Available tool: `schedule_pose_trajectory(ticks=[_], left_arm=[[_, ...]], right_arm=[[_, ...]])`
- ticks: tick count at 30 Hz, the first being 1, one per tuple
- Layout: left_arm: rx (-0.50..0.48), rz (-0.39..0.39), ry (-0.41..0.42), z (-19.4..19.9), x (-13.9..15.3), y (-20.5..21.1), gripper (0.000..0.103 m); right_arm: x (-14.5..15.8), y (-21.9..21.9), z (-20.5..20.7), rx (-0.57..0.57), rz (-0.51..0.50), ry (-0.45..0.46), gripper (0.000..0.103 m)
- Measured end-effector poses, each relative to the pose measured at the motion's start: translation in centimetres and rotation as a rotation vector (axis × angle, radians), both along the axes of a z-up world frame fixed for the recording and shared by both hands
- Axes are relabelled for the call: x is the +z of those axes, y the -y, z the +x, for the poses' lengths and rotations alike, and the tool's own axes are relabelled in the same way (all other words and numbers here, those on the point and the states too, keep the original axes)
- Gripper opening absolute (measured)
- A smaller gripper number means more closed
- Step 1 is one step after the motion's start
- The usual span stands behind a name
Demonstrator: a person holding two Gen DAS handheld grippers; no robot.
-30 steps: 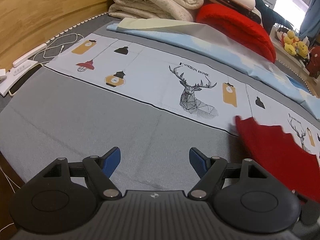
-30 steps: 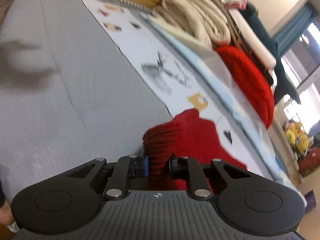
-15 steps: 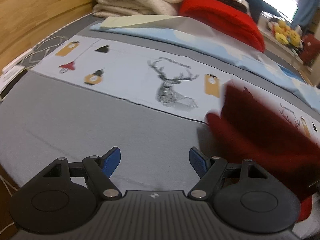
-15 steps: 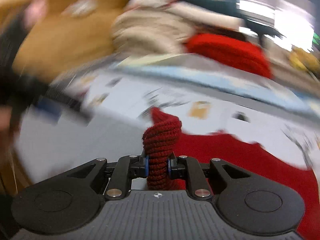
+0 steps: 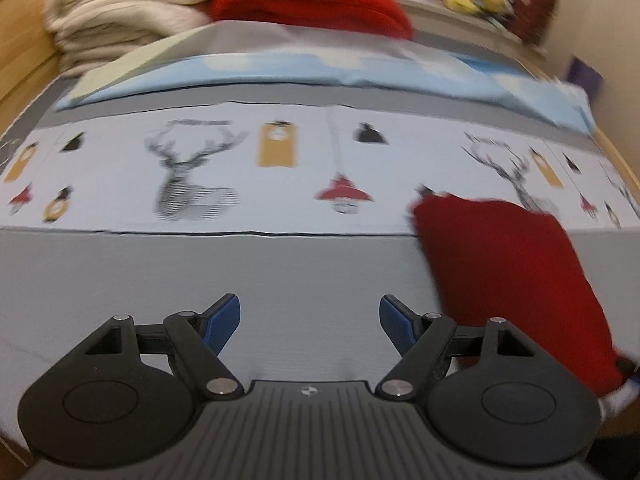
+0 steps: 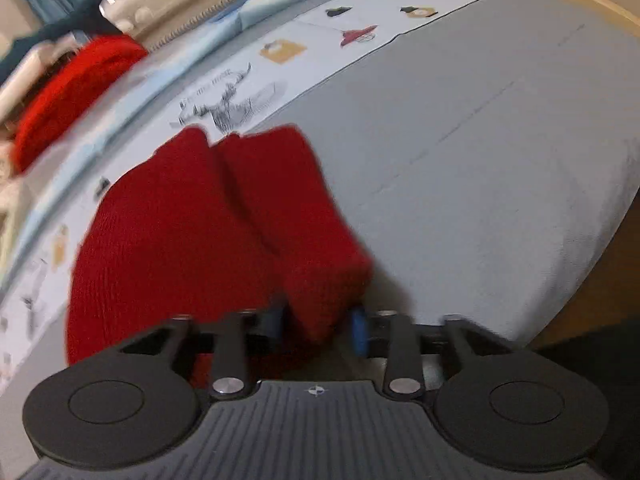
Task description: Fold small clothes
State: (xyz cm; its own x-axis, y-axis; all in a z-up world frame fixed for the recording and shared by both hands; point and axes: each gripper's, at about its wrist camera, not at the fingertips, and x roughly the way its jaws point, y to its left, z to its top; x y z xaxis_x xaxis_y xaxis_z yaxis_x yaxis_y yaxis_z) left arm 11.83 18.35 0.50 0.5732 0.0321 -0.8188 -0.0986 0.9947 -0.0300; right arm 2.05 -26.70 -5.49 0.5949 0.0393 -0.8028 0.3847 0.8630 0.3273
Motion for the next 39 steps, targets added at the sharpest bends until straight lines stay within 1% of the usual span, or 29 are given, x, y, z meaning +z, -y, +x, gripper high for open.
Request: schedule_pose_trajectory(ticks=[3,4,6,8,9,10,12,13,15,16,18,19,20,21,22,24,25,26,27,28,29,32,33,34,35,36,37,38,39], left_arm=[[-0.074,-0.014,-0.009,0.7,-0.5,2.7,0.081],[-0.098,-0.026,-0.013,0.9,-0.7,3.6,0.081],[-0.139,-0.053,-0.023,1.2,-1.1,5.4,0.081],[-0.176,-0.073,-0.04,1.4,-1.6,7.1,0.081],[-0.194,-0.08,-0.049,1.5,-1.9,7.9,0.081],[-0.21,-0.092,-0.059,1.6,-2.3,8.7,0.081],[-0.231,-0.117,-0.08,1.6,-2.9,10.1,0.081],[-0.236,-0.132,-0.089,1.6,-3.3,10.7,0.081],[-0.237,-0.16,-0.11,1.6,-3.9,11.6,0.081],[-0.234,-0.172,-0.118,1.7,-4.2,12.0,0.081],[-0.221,-0.189,-0.134,1.8,-4.8,12.6,0.081],[-0.211,-0.194,-0.142,2.0,-5.0,12.8,0.081],[-0.205,-0.199,-0.149,2.0,-5.2,12.9,0.081],[-0.203,-0.204,-0.155,2.1,-5.5,13.0,0.081],[-0.207,-0.207,-0.164,2.2,-5.7,13.1,0.081],[-0.23,-0.207,-0.204,2.3,-6.4,13.5,0.083],[-0.247,-0.204,-0.232,2.3,-6.9,13.7,0.085],[-0.266,-0.199,-0.266,2.4,-7.6,13.9,0.086],[-0.283,-0.192,-0.293,2.3,-8.1,14.1,0.086],[-0.3,-0.184,-0.313,2.2,-8.6,14.2,0.087],[-0.308,-0.181,-0.319,2.2,-9.0,14.3,0.087],[-0.307,-0.191,-0.325,2.2,-9.5,14.1,0.088],[-0.308,-0.181,-0.341,2.2,-9.8,14.1,0.088],[-0.318,-0.162,-0.359,2.1,-10.2,14.3,0.088],[-0.331,-0.147,-0.374,1.9,-10.5,14.6,0.088],[-0.346,-0.133,-0.382,1.8,-10.6,14.8,0.088],[-0.357,-0.12,-0.385,1.7,-10.7,15.0,0.088],[-0.358,-0.113,-0.385,1.6,-10.6,15.0,0.088],[-0.351,-0.12,-0.386,1.6,-10.6,14.8,0.088]], right_arm=[[3.0,0.8,-0.3,0.066,-0.006,0.074,0.048],[4.2,0.9,0.1,0.108,-0.01,0.115,0.05],[6.3,1.3,1.6,0.192,-0.02,0.165,0.053],[7.4,1.4,3.9,0.281,-0.025,0.194,0.058],[7.5,1.3,5.3,0.329,-0.02,0.194,0.063],[7.4,1.1,6.8,0.373,-0.014,0.18,0.066],[6.8,0.7,10.4,0.426,-0.003,0.143,0.067],[5.8,0.5,12.2,0.44,0.016,0.119,0.068],[4.0,0.7,14.9,0.429,0.061,0.076,0.068],[3.6,0.6,14.9,0.413,0.068,0.072,0.068],[1.6,0.6,15.7,0.384,0.059,0.06,0.068],[0.8,0.4,16.4,0.36,0.075,0.015,0.066],[0.1,0.3,17.4,0.332,0.123,-0.015,0.066],[-0.1,0.3,17.6,0.321,0.179,0.007,0.065],[-0.4,0.0,18.1,0.328,0.2,0.014,0.065],[-1.3,-1.0,19.1,0.354,0.141,-0.034,0.065],[-1.7,-1.2,19.3,0.353,0.137,-0.055,0.064],[-1.8,-1.2,19.3,0.347,0.156,-0.06,0.058],[-1.6,-1.2,19.3,0.348,0.183,-0.04,0.027],[-1.0,-1.2,19.3,0.356,0.189,-0.014,0.02],[-0.3,-1.3,19.0,0.36,0.17,0.03,0.016],[2.6,-1.4,17.5,0.346,0.118,0.23,0.014],[3.1,-1.6,17.0,0.359,0.085,0.265,0.013],[2.8,-2.0,17.2,0.372,0.046,0.24,0.014],[1.8,-2.2,17.6,0.374,0.011,0.172,0.014],[0.4,-2.1,18.1,0.366,-0.01,0.077,0.017],[-1.4,-1.7,18.4,0.344,-0.007,-0.033,0.032],[-2.1,-1.0,18.4,0.303,0.018,-0.065,0.043],[-1.9,-0.3,18.4,0.267,0.03,-0.065,0.059]])
